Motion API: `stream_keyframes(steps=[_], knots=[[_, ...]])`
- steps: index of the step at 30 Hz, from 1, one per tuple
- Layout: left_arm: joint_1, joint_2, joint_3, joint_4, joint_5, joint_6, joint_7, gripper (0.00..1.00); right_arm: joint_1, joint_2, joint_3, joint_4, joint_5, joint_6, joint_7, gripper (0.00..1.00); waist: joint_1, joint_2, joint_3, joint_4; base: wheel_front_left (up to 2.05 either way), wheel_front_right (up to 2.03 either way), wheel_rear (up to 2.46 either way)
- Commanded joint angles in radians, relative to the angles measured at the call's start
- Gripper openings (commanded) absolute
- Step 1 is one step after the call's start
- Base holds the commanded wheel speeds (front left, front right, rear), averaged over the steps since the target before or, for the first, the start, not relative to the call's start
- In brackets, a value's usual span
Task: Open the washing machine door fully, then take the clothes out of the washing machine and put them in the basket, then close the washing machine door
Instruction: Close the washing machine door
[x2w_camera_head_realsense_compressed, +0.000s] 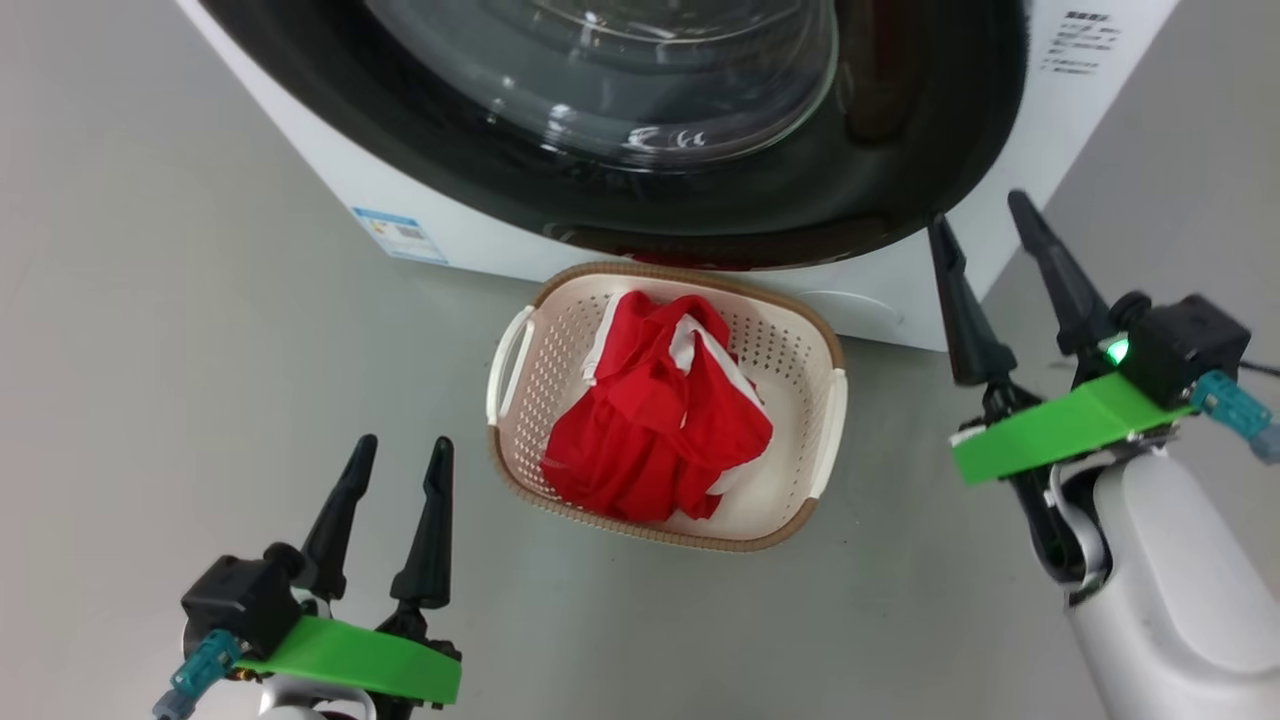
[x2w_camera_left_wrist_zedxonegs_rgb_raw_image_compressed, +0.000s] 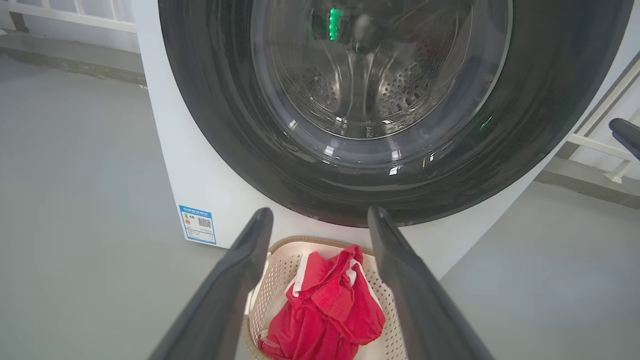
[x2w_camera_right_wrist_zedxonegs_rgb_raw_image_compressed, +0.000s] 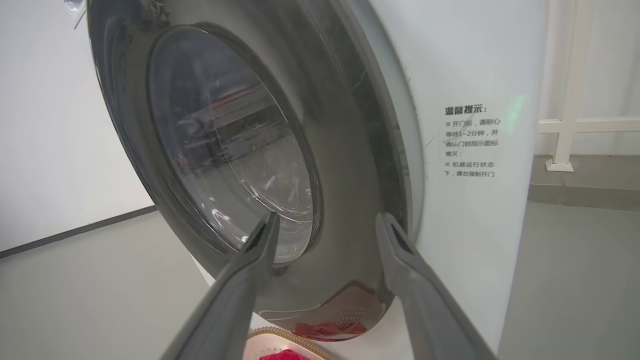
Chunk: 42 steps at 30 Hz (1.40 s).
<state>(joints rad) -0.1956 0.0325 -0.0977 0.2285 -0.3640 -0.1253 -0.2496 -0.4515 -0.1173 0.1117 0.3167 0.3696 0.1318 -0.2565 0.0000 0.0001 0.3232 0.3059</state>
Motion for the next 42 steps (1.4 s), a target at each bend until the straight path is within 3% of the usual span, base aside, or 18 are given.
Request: stream_keyframes(steps=[1,24,42], knots=[[0.009,0.018,0.036,-0.018,0.015,-0.005,-0.012,1.00,0.017,0.016,0.025,-0.029,0.007,-0.001,-0.005,1.00,0.0000,-0.0001,-0.021,-0.023,0.00,0.00,0.00],[0.039,0.057,0.069,-0.011,0.054,-0.005,-0.012,1.00,0.287,0.022,-0.034,-0.079,-0.004,-0.001,-0.005,1.00,0.0000,-0.0001,-0.110,-0.185,0.00,0.00,0.00],[0.071,0.083,0.087,-0.029,0.051,-0.005,-0.012,1.00,0.391,0.039,-0.101,-0.106,-0.016,-0.001,-0.005,1.00,0.0000,-0.0001,-0.134,-0.263,0.00,0.00,0.00]])
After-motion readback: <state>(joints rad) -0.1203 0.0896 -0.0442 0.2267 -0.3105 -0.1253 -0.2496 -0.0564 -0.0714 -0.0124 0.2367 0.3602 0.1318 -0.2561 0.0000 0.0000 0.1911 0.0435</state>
